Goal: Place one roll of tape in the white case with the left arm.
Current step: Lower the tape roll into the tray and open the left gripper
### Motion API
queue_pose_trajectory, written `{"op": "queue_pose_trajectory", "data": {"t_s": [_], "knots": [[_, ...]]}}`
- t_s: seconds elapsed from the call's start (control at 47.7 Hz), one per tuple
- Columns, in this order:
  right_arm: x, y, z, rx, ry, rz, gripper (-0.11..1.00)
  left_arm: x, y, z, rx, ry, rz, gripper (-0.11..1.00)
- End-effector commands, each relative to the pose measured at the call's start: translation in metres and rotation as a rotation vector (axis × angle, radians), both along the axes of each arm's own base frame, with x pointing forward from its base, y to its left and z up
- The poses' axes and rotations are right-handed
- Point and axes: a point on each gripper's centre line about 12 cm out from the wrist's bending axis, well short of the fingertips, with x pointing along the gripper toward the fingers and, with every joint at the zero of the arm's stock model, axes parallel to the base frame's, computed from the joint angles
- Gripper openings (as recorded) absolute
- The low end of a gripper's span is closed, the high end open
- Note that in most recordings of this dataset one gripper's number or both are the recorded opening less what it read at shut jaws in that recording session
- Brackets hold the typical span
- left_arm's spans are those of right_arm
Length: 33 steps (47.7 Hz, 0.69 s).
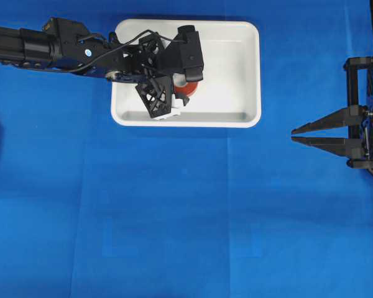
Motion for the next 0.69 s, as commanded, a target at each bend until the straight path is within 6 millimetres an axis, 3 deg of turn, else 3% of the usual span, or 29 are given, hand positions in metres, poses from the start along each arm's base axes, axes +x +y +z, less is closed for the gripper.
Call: {"op": "queue_pose_trajectory", "data": {"t_s": [0.0, 0.21, 0.377, 0.671], "knots": [[0.002, 0.0, 0.005, 0.0, -0.012, -0.001, -0.11, 0.0, -0.003, 0.036, 0.022, -0.067, -0.01, 0.81], [0.002, 0.0, 0.005, 0.0, -0.009, -0.001, -0.11, -0.018, -0.021, 0.095, 0.049, -0.184, -0.038, 0.8], [0.002, 0.0, 0.006, 0.0, -0.012, -0.001, -0.11, -0.044, -0.042, 0.135, 0.061, -0.283, -0.07, 0.8], [0.002, 0.0, 0.007, 0.0, -0.017, -0.001, -0.11, -0.094, -0.085, 0.167, 0.049, -0.454, -0.153, 0.8]]}}
